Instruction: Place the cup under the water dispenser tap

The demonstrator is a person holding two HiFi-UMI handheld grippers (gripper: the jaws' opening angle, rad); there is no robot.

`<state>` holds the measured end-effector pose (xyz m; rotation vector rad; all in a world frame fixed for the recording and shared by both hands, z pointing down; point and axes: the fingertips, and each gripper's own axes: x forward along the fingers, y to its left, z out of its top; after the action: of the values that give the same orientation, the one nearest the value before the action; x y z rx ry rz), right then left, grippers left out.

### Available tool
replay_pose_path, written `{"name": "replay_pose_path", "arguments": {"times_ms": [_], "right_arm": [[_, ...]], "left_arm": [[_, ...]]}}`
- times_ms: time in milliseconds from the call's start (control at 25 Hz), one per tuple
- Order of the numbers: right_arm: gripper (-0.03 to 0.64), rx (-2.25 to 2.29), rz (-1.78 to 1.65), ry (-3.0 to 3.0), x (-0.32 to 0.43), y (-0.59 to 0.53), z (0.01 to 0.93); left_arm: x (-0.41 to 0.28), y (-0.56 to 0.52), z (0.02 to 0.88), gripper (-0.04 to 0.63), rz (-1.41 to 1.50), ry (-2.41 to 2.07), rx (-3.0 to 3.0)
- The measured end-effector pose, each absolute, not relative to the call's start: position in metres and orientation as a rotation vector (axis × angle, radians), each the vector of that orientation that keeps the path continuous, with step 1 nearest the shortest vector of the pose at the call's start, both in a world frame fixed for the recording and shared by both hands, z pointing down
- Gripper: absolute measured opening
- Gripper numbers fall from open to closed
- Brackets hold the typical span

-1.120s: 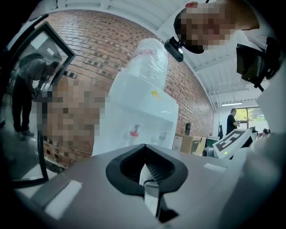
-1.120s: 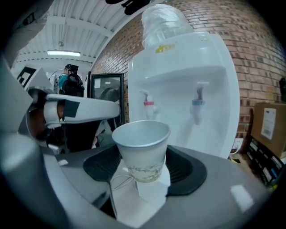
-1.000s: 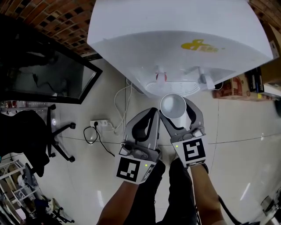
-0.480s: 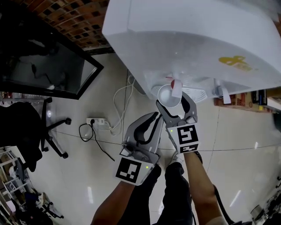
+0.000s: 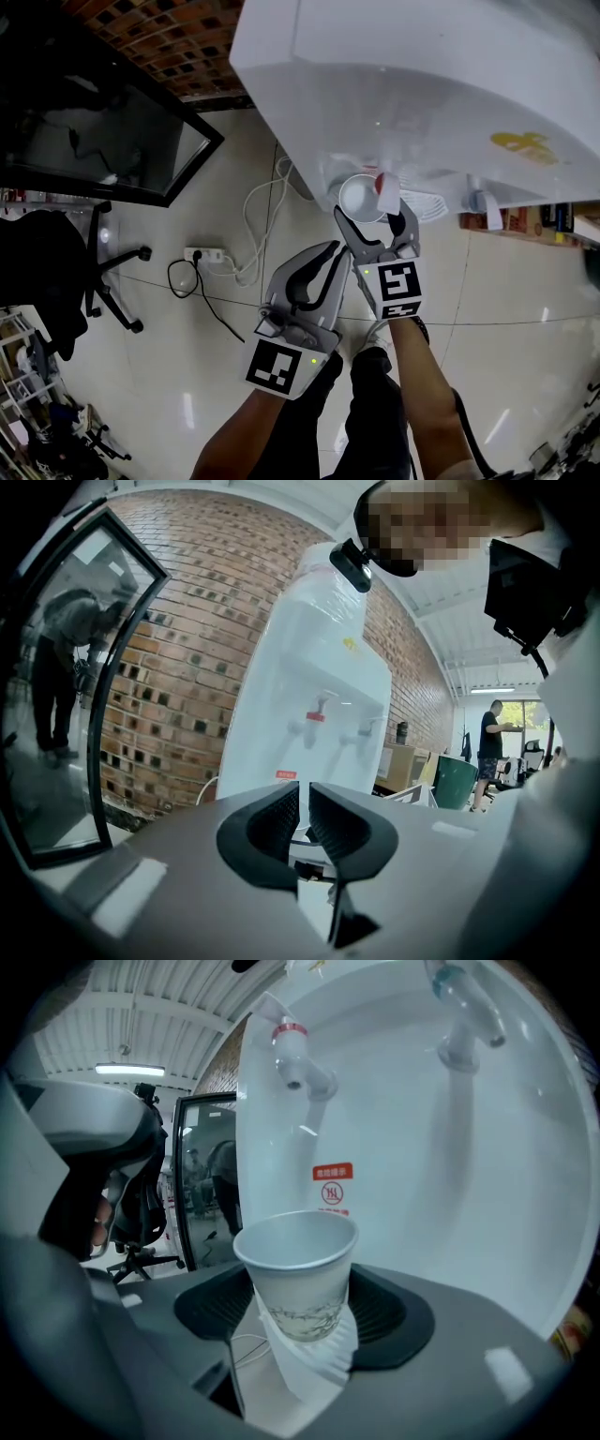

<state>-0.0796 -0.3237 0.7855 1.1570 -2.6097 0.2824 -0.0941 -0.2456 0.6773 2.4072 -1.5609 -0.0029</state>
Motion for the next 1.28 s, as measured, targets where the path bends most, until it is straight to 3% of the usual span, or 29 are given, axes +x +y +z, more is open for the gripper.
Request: {"name": "replay_pose_path", "arguments": {"times_ms": [240, 840, 1280], "right_arm": [[0.388, 1.132, 0.314, -2.608, -0.084, -0.321, 0.789], [0.396, 1.099, 0.311, -2.582, -0.067, -0.301, 0.774], [0.396, 1.134, 0.317, -2.590, -0.048, -0.245, 0.665]], "left_arm": [[-0.092, -0.244, 0.678, 0.025, -0.008, -1.554, 2.403], [-0.090, -0.230, 0.662, 0.023, -0.013, -1.543, 2.373], [-0.084, -0.196, 0.589, 0.015, -0.057, -1.520, 2.364]]}}
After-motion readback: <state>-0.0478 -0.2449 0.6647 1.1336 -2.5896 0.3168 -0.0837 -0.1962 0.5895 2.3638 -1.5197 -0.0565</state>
